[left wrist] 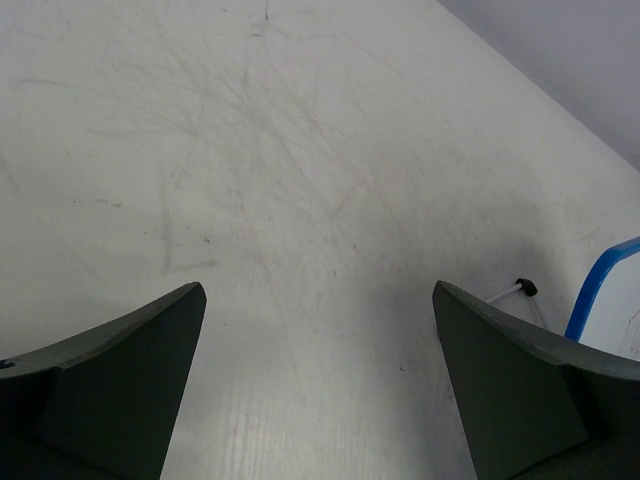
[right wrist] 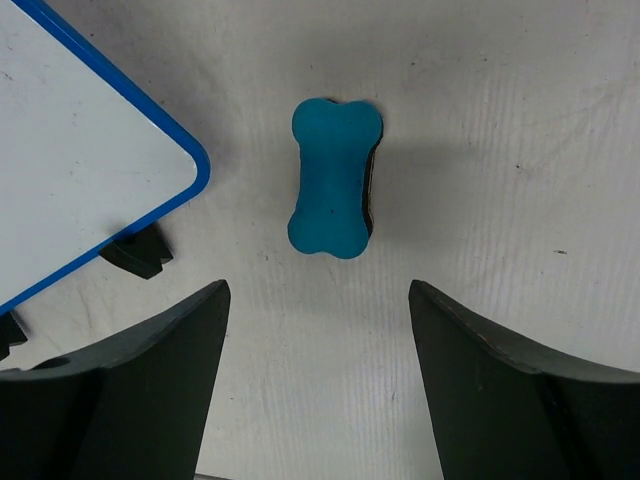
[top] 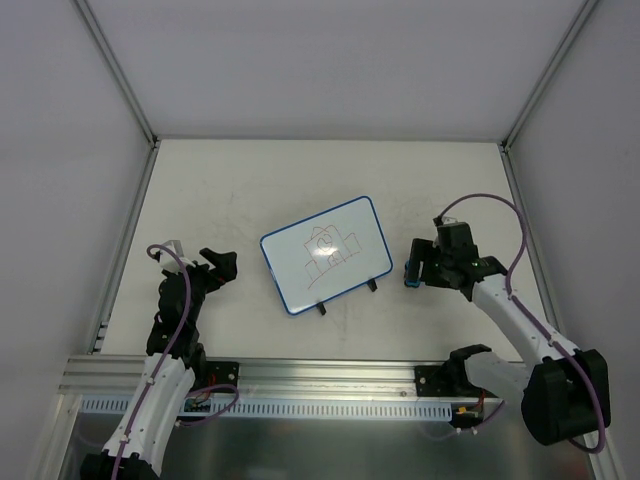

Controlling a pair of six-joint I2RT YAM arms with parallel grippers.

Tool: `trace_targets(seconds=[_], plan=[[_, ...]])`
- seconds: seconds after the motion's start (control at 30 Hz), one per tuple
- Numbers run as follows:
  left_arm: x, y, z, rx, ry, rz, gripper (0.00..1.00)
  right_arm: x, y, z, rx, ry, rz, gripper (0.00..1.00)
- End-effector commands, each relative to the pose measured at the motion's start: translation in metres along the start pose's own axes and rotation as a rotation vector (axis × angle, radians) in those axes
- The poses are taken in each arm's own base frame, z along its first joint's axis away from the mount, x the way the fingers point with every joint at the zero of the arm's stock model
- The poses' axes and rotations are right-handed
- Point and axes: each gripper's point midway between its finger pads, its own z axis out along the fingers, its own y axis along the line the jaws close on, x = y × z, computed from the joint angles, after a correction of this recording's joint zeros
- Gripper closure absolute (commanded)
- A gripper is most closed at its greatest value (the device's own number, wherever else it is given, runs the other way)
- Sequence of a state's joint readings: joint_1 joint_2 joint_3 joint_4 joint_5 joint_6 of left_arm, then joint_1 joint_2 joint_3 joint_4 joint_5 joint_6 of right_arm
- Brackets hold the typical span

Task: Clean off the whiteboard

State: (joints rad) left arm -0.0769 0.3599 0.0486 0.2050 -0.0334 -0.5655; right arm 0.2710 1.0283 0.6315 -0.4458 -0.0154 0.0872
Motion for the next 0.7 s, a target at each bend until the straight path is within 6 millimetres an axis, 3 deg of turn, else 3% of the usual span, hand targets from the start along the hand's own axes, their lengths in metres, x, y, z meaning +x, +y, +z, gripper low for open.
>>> trace_targets(seconds=[0.0,0.2,0.43,0.67], plan=[[-0.005,-0.003,0.001,0.022,-0.025,0.005,0.01,-0.017,0.005,0.003,0.024,-0.014,-0.044,0.24],[-0.005,-0.004,0.001,0.03,-0.023,0.009,0.01,-0.011,0.003,0.024,0.073,0.053,-0.092,0.27],[-0.004,-0.007,0.0,0.044,-0.023,0.011,0.01,-0.019,0.004,0.036,0.086,0.045,-0.1,0.37],[-0.004,-0.006,0.001,0.042,-0.022,0.013,0.01,-0.025,0.003,0.046,0.109,0.061,-0.104,0.39]])
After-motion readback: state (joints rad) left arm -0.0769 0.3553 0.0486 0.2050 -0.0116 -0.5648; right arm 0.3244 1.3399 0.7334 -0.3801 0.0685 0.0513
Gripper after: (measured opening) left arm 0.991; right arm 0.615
